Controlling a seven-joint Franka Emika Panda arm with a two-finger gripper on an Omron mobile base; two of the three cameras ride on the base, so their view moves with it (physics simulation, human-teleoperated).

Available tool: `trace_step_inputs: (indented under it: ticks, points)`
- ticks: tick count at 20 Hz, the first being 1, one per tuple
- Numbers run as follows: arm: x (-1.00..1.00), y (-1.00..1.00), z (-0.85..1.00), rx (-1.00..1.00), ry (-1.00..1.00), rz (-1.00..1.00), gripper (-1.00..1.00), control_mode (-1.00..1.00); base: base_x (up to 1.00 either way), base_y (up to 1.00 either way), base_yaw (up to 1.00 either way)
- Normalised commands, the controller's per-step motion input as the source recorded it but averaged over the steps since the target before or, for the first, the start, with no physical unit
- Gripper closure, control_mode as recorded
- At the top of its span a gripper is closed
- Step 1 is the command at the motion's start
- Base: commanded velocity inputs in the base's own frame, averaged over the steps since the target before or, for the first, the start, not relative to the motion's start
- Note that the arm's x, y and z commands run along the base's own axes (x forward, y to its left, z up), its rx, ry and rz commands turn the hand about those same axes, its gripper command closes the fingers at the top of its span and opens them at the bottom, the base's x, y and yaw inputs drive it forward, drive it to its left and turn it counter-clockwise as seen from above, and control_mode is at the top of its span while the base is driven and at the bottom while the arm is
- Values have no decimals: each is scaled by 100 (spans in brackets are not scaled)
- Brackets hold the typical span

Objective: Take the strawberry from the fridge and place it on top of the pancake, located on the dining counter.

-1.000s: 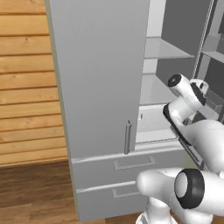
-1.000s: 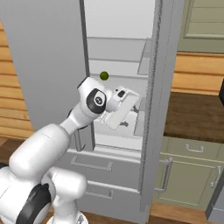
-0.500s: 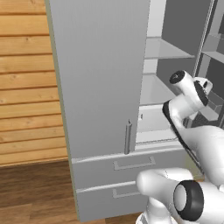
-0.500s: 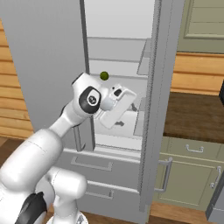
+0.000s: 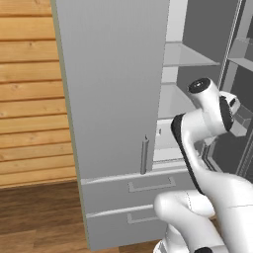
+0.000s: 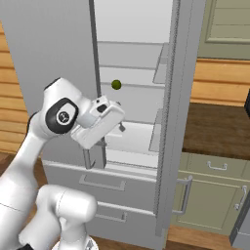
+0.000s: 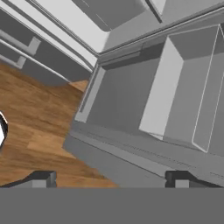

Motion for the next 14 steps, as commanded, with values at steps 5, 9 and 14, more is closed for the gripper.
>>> trace_step_inputs:
  ticks: [5,9,14]
  points:
    - [-11,93,3,17,0,-22,-100,-100,0,0,0]
    - [-1,74,0,20,-3,-27,-100,-100,0,0,0]
    - [0,59,-6,18,-15,-30,-100,-100,0,0,0]
